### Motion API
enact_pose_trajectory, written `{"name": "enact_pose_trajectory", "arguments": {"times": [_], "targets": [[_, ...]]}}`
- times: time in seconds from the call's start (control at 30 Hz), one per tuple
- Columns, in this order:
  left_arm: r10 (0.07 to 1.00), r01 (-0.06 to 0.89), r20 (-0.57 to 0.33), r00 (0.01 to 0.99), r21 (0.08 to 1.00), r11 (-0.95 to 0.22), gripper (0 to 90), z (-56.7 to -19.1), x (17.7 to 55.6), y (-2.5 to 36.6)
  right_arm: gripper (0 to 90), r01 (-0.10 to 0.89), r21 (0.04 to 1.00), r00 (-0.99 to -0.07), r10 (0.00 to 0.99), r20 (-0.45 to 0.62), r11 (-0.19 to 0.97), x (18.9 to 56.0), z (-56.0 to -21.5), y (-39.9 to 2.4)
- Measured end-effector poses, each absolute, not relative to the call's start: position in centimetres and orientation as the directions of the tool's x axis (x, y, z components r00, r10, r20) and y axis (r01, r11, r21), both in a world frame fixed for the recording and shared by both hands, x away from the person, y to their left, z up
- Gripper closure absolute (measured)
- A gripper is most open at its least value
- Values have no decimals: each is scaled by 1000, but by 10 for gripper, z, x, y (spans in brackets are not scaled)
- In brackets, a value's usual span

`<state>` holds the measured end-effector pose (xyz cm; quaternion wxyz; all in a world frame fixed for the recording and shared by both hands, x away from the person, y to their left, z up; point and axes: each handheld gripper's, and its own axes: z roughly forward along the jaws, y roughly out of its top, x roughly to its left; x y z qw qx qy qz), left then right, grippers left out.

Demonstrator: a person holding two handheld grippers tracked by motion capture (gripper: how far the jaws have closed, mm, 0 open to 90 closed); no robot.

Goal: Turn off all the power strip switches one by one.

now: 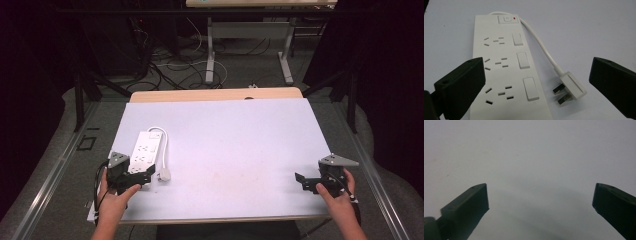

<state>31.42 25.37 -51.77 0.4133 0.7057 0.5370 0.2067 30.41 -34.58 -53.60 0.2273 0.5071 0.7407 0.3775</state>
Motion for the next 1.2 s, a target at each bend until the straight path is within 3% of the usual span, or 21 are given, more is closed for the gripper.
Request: {"name": "enact_pose_trajectory", "arguments": {"times": [0.03,0.2,0.23,0.3,0.67,1.03,1.2], "targets": [[930,582,-151,336,809,-79,47,-516,314,254,0,582,787,-385,922,45,205,304,-535,-346],[929,572,-124,350,813,-107,65,-508,317,252,0,567,798,-386,922,39,204,303,-535,-344],[929,571,-112,352,813,-118,120,-507,318,251,0,565,793,-404,915,24,228,302,-534,-343],[927,568,-111,358,814,-122,135,-505,321,250,0,558,797,-400,917,14,231,302,-535,-342],[920,579,-89,382,799,-162,168,-491,339,246,0,558,796,-419,907,25,236,301,-537,-341],[909,611,-169,381,784,-111,181,-479,357,251,0,551,801,-413,911,19,233,300,-538,-342],[916,614,-157,369,781,-113,191,-474,364,252,0,554,798,-418,908,20,237,300,-539,-340]]}}
